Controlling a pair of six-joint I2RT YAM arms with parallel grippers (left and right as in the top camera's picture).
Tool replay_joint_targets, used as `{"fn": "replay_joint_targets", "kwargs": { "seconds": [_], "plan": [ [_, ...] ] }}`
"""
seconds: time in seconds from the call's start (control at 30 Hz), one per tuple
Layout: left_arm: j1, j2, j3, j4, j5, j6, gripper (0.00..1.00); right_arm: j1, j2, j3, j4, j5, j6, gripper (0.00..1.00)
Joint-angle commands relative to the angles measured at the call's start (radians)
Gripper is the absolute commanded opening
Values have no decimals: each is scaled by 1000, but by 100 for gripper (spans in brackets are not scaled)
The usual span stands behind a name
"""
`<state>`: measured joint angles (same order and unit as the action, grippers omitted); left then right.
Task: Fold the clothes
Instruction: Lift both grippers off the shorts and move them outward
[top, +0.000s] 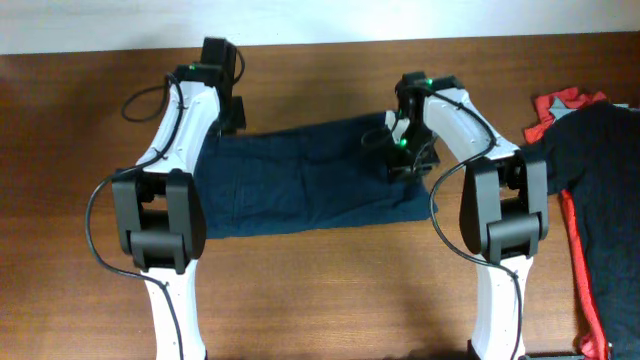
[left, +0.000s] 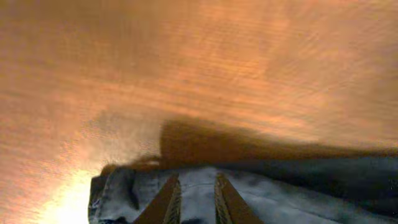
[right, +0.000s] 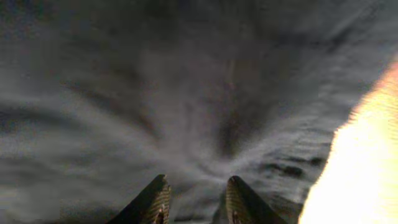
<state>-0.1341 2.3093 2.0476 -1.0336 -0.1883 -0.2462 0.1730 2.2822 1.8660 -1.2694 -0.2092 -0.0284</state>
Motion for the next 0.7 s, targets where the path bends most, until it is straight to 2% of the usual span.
{"fn": "replay_joint_targets", "kwargs": {
  "seconds": [0.0, 0.03, 0.07, 0.17, 0.37, 0.67],
  "plan": [
    [-10, -84, 69, -30, 98, 16, 20, 16, -72, 126, -47, -32, 7, 25],
    [-10, -90, 69, -35, 120, 16, 19, 19, -74, 136, -52, -33, 7, 21],
    [-10, -90, 69, -60, 171, 16, 19, 33, -76, 157, -51, -42, 7, 4],
    [-10, -85, 48, -121, 244, 16, 20, 66, -71, 148, 9, -49, 7, 4],
    [-16, -85, -46, -152, 252, 16, 20, 142, -42, 124, 167, -50, 8, 4],
    [-16, -84, -235, 19, 245, 16, 20, 194, 48, 121, 248, -38, 8, 4]
  ]
}}
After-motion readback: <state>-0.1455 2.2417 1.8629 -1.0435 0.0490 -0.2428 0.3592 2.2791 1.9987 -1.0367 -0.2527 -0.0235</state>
